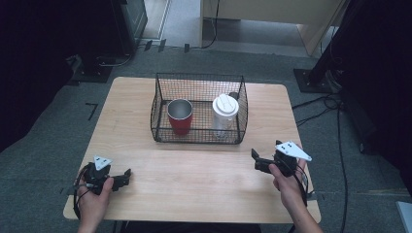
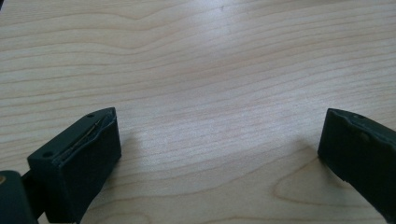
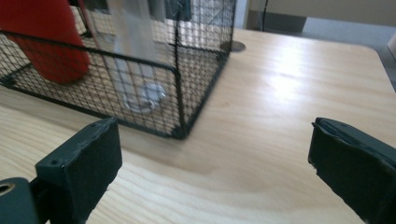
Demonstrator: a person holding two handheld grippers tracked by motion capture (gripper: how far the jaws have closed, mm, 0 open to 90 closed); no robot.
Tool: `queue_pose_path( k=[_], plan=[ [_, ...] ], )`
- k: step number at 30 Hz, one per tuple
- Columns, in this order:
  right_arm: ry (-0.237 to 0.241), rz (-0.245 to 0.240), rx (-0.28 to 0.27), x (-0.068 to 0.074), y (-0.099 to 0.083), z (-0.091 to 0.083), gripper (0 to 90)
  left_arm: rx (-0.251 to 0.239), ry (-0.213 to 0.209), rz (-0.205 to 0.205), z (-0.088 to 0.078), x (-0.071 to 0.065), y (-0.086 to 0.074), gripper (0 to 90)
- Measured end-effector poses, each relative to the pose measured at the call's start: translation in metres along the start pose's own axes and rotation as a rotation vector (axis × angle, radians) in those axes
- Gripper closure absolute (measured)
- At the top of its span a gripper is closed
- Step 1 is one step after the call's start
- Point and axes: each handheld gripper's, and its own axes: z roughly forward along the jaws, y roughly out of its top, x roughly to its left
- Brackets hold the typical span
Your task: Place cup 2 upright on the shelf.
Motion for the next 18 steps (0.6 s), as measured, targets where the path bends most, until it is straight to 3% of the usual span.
queue_pose_path(
  k=[18],
  plan=[
    [-0.05,0.052,0.139,-0.048,-0.06,-0.024,2.7,0.0,0.0,0.0,0.0,0.0,0.0,0.0]
  ],
)
